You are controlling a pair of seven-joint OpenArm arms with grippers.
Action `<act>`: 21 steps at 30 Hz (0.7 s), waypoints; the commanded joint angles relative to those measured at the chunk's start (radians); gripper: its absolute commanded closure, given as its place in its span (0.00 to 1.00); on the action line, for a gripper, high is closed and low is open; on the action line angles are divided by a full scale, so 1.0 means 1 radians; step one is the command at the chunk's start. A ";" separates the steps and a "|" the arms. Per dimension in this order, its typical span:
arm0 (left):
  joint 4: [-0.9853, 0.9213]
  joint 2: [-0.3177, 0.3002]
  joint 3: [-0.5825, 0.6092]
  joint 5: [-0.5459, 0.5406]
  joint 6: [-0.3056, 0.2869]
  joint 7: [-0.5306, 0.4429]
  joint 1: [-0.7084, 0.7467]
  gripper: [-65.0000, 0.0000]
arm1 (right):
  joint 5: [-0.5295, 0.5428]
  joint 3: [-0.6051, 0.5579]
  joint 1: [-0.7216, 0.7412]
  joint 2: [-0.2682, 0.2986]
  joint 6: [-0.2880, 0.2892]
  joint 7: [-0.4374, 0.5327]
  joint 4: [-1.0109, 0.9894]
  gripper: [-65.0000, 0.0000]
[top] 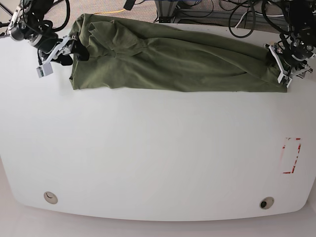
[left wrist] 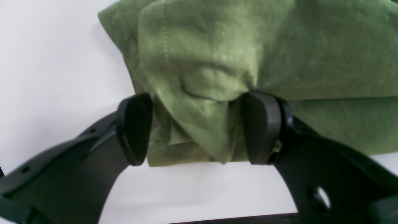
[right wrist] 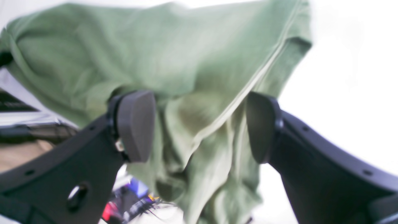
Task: Fold the T-shirt properly
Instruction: 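Pull the right gripper outward to stretch the strip end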
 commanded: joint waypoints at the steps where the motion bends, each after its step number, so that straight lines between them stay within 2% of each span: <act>1: 0.012 -0.017 -0.007 0.004 0.005 -0.003 0.000 0.35 | 0.027 0.003 0.062 0.014 -0.021 0.015 -0.068 0.33; 6: 0.013 -0.017 -0.010 0.004 0.005 -0.003 0.001 0.35 | -0.013 0.003 0.136 0.015 -0.038 0.015 -0.185 0.33; 12: 0.010 -0.017 -0.010 0.004 0.005 -0.003 0.003 0.35 | -0.121 -0.042 0.189 0.006 -0.034 0.017 -0.193 0.34; 14: 0.010 -0.017 -0.010 0.004 0.005 -0.003 0.001 0.35 | -0.137 -0.059 0.194 0.006 -0.034 0.023 -0.193 0.38; 16: 0.013 -0.017 -0.008 0.004 0.005 -0.003 0.001 0.35 | -0.144 -0.067 0.208 0.005 -0.034 0.023 -0.193 0.52; 21: 0.010 -0.016 -0.008 0.004 0.005 -0.003 0.001 0.35 | -0.147 -0.068 0.217 -0.008 -0.038 0.023 -0.194 1.00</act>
